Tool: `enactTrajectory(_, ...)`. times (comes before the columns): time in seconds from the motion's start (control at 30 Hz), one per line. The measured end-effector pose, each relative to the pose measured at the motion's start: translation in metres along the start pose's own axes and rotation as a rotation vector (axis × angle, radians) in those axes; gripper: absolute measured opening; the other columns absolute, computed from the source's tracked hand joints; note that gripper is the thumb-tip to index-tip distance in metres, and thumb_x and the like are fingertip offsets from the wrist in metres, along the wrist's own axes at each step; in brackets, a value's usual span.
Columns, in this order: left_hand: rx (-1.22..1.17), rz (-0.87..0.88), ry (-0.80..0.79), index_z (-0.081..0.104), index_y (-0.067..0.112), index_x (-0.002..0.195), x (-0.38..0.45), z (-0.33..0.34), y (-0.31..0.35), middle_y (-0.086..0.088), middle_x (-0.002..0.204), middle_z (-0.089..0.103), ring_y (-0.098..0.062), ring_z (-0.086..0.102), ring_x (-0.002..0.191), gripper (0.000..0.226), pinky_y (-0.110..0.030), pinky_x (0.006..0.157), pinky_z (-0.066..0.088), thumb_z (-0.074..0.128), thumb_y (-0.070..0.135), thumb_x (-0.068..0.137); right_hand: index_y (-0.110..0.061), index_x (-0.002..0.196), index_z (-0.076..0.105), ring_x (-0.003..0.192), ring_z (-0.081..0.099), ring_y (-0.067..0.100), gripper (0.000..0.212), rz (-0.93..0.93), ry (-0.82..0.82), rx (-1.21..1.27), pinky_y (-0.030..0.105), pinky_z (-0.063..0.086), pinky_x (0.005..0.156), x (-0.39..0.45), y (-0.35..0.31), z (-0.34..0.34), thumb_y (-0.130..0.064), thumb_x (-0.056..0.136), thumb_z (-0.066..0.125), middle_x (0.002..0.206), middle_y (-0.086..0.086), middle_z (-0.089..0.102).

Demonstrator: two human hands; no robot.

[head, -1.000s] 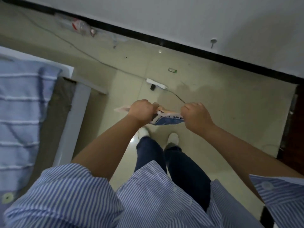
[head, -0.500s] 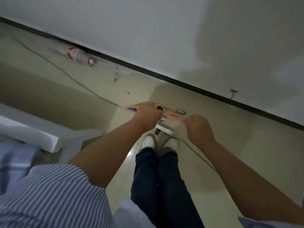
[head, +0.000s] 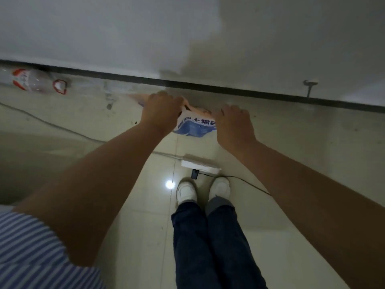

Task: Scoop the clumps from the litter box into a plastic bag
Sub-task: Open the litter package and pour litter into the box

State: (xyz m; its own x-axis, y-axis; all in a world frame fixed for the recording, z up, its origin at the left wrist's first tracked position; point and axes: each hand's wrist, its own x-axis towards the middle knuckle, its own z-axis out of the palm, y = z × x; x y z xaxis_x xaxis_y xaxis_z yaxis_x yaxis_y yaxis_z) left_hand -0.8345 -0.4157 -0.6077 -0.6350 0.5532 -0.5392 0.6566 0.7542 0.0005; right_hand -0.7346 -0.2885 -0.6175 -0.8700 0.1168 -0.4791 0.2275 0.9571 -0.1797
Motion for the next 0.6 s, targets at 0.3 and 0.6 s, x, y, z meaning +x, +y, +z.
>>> enactTrajectory(0.3,0.069,0.140,-0.087,0.021,0.012,0.147,-0.048,-0.030,0.027,-0.010,0.152,0.023,-0.026,0.017,0.143,0.065,-0.038,0.119,0.016,0.051,0.029,0.093,-0.008,0.146,0.018,0.143,0.014,0.029,0.056,0.214,-0.048,0.318,0.039,0.012,0.117,-0.058,0.012,-0.018,-0.016,0.096,0.042,0.154,0.015,0.015)
enactTrajectory(0.6,0.464,0.711,-0.182,0.002,0.017,0.151,-0.098,-0.060,0.144,-0.005,0.159,-0.004,-0.026,-0.007,0.146,0.055,-0.041,0.118,0.000,0.025,0.030,0.103,-0.017,0.149,0.005,0.146,-0.003,0.026,0.068,0.747,-0.002,0.594,0.044,0.001,0.117,-0.206,0.021,-0.023,-0.050,0.093,0.024,0.157,0.010,-0.004)
